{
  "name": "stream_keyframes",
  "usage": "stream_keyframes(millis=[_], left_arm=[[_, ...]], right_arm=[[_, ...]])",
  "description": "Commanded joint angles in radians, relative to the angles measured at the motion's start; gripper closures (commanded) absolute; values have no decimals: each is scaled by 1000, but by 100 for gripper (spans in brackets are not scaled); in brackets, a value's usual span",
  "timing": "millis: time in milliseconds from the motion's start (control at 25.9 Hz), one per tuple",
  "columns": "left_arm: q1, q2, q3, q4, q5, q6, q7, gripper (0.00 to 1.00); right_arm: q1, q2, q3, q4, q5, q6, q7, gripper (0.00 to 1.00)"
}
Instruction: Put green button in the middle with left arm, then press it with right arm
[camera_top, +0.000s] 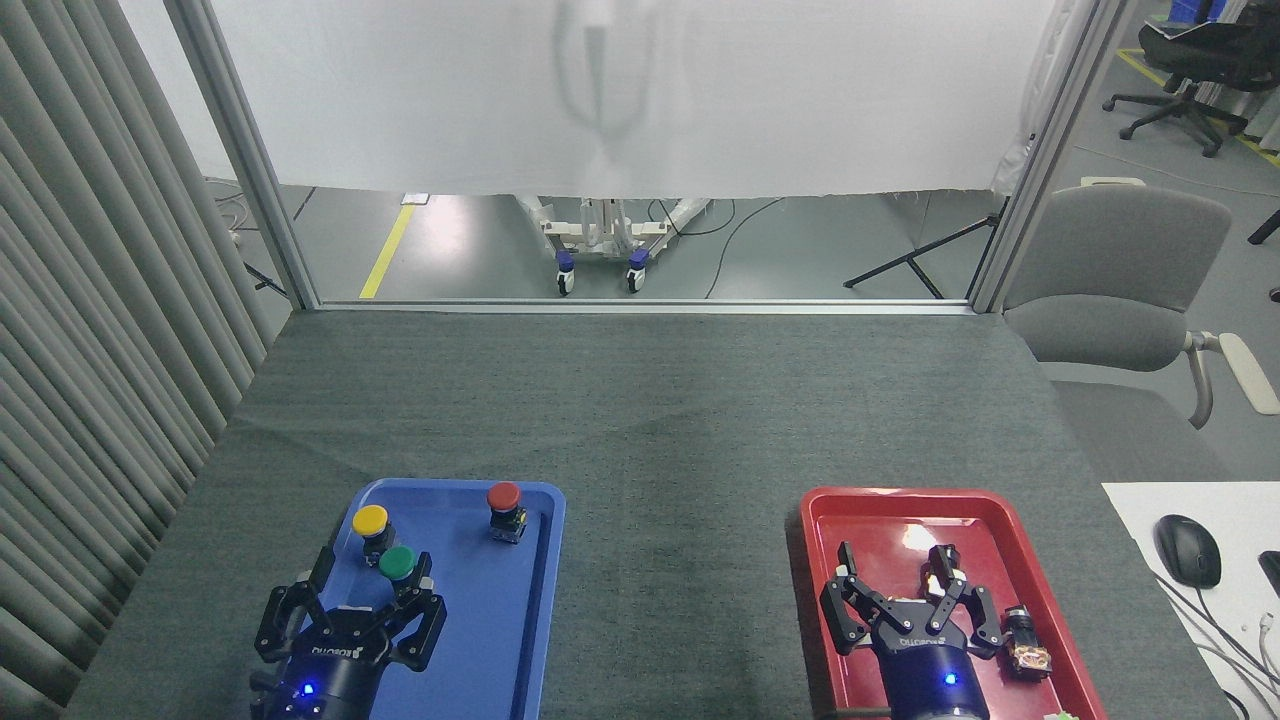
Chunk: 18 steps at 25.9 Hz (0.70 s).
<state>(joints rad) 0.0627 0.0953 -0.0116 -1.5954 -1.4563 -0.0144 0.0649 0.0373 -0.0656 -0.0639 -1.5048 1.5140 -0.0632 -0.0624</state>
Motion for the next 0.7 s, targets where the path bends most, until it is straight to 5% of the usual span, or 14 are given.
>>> stream_keyframes(millis=[0, 657], left_arm=[[0, 3, -1, 0, 4, 1, 1, 0], [2, -11, -10, 0, 14, -16, 52, 0]], right_arm=[[-1, 0, 1, 0, 0, 2, 3, 0], [-7, -2, 1, 0, -2, 3, 6, 0]])
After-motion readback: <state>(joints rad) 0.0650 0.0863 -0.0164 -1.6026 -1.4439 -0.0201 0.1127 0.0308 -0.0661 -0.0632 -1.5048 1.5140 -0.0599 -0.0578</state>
